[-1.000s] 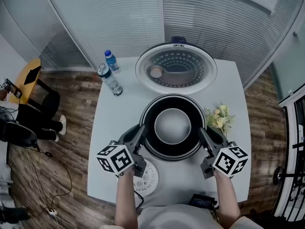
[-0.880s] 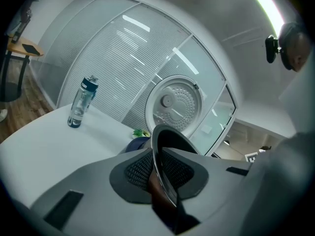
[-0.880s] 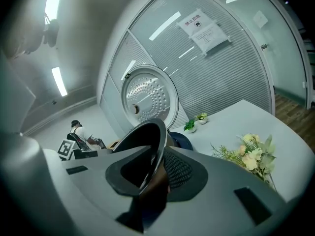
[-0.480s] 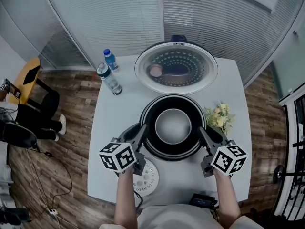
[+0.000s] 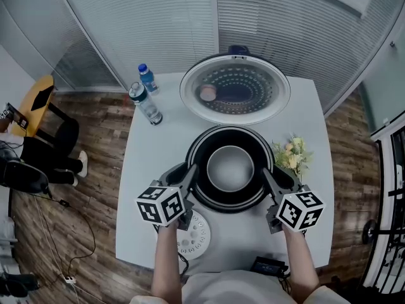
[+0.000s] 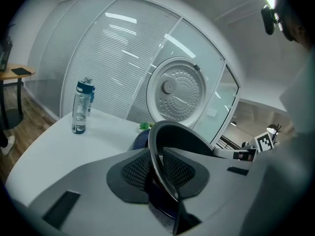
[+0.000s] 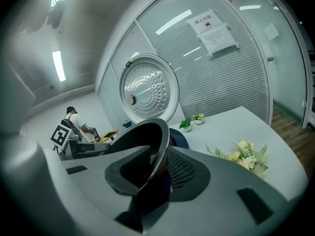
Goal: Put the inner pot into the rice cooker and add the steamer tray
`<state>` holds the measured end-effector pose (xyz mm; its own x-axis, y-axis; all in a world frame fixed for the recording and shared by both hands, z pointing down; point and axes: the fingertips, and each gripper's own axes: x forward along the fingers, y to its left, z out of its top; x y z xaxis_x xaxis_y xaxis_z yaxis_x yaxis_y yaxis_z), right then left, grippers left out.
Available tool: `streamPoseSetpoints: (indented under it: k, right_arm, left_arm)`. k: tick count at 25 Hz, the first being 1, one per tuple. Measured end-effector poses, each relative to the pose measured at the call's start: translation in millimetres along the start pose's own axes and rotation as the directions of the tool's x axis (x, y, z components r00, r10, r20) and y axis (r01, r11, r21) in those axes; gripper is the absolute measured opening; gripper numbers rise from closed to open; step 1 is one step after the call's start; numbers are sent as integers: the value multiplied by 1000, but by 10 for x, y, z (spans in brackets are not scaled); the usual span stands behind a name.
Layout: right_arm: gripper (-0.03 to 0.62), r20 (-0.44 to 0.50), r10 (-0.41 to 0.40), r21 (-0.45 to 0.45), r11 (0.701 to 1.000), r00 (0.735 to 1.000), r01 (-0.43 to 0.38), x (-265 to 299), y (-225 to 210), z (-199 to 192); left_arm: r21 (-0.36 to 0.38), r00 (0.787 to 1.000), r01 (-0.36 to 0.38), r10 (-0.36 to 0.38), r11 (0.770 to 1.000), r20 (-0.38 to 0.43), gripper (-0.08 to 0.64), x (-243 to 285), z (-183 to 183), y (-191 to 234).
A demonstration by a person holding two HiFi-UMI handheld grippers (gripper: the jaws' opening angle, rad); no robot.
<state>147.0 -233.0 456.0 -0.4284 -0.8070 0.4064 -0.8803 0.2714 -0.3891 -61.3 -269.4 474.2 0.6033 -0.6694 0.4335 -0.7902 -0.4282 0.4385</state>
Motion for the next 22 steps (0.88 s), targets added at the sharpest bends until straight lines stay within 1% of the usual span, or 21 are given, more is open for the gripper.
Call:
streamPoseSetpoints:
  k: [5,9,13,14,16,17,19,22]
  right_arm:
    - [104,-13,-28,-42,999,1000,28,24,-2,3]
    - [111,-32,-56,-83,995,998,53,39,1,-17]
    - [118,-62,-79,-81,994,995,74,55,-49,-101]
    - [126,-60,-86,-88,993,995,81,50,-52,-107]
    - [129,-36,-106,-126,987,994,100,28,-32,-72]
    - [127,-25,-114,-144,983,993,110,14,-17,-48]
    - [127,-14,-119,-157,981,993,116,-19,2,-27]
    - [127,-3,-120,-150,982,993,118,-86,2,-15]
  left_arm:
    - [14,1000,-12,12,1000,-9,77,22,-1,19]
    - [9,1000,-17,18,1000,-15,78,29,-25,36]
    - [27,999,-36,36,999,-2,85,40,-12,27]
    - [23,999,-44,43,999,15,99,36,11,26]
    - [10,998,-49,48,999,46,164,19,56,26]
    - [8,998,-47,47,999,51,176,10,61,28]
    - [8,998,-40,40,999,44,178,-3,29,24]
    - [4,999,-28,28,1000,36,177,-21,-14,1]
